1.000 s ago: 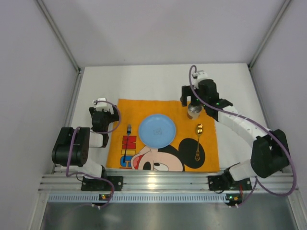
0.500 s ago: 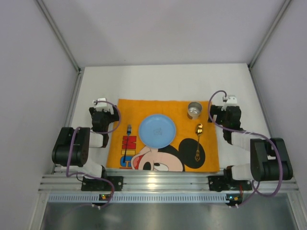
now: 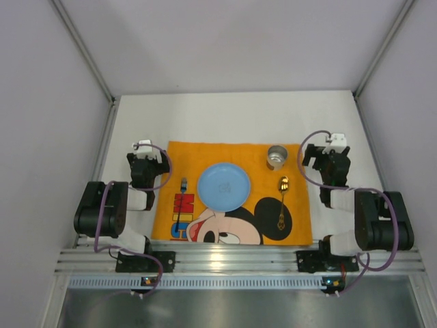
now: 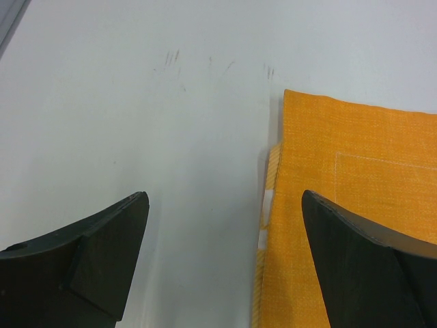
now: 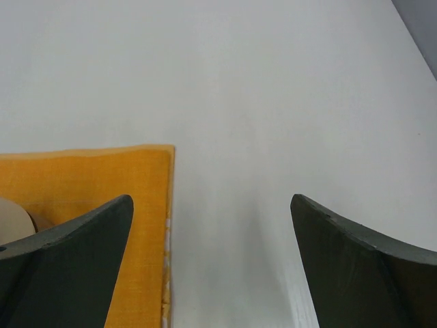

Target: Set the dinner table for one person

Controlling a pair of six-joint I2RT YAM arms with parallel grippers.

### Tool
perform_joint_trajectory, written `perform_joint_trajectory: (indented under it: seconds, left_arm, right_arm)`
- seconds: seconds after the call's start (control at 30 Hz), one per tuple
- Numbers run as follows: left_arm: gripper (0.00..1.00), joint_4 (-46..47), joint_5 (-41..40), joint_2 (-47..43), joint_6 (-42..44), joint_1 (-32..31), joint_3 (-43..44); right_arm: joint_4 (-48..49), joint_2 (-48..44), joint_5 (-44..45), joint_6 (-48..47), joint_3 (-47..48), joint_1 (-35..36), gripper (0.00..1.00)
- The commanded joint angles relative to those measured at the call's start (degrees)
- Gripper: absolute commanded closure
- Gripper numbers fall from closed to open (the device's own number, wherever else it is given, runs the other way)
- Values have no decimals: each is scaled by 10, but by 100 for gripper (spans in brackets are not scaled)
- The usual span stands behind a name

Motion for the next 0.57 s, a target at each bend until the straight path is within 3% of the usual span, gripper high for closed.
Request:
perform_joint_trajectory:
  seconds: [0.0, 0.13, 0.53]
  left_arm:
    - [1, 48, 5, 2, 2, 3, -5]
    - [1, 48, 5, 2, 2, 3, -5]
    - [1, 48, 6, 3, 2, 3, -5]
  right_arm:
    - [89, 6, 43, -17, -17, 14, 0]
    - [196, 30, 85, -44, -70, 54, 0]
    - [193, 25, 77, -41, -64, 53, 0]
